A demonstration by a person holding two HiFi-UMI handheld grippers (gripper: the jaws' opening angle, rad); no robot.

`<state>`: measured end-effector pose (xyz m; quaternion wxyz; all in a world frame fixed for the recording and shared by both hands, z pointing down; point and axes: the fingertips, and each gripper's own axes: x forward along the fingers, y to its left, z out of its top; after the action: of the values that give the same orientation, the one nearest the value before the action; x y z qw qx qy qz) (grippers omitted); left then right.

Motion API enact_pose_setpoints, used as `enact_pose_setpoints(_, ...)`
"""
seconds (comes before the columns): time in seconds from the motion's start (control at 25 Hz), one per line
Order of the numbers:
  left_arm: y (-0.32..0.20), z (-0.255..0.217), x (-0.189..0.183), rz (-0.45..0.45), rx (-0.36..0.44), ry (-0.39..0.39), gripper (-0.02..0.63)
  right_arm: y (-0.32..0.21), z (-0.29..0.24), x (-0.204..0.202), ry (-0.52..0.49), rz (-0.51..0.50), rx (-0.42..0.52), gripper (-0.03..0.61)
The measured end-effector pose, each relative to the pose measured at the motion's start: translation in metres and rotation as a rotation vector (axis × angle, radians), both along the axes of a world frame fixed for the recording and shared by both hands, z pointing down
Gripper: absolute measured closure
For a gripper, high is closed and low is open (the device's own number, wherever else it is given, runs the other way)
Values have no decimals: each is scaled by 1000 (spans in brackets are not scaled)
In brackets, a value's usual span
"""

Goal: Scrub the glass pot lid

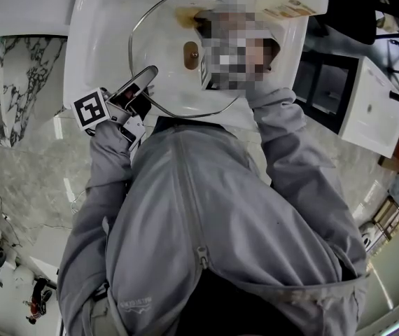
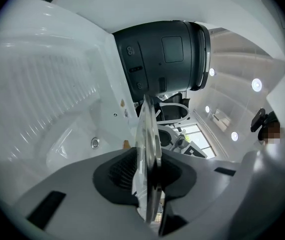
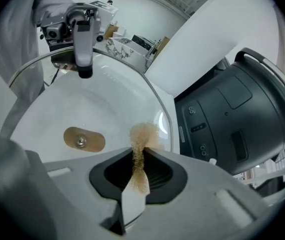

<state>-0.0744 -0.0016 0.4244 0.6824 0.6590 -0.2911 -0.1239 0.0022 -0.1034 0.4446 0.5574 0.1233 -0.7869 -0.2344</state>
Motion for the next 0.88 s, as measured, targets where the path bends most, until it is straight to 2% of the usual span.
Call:
enact_pose_setpoints(0.56, -13, 7, -5, -69, -19, -2, 538, 96, 20, 17, 26, -71, -244, 532)
enact_pose_setpoints(0.88, -14, 9, -8, -87, -22, -9, 536, 157, 21, 28, 87, -150, -440, 532)
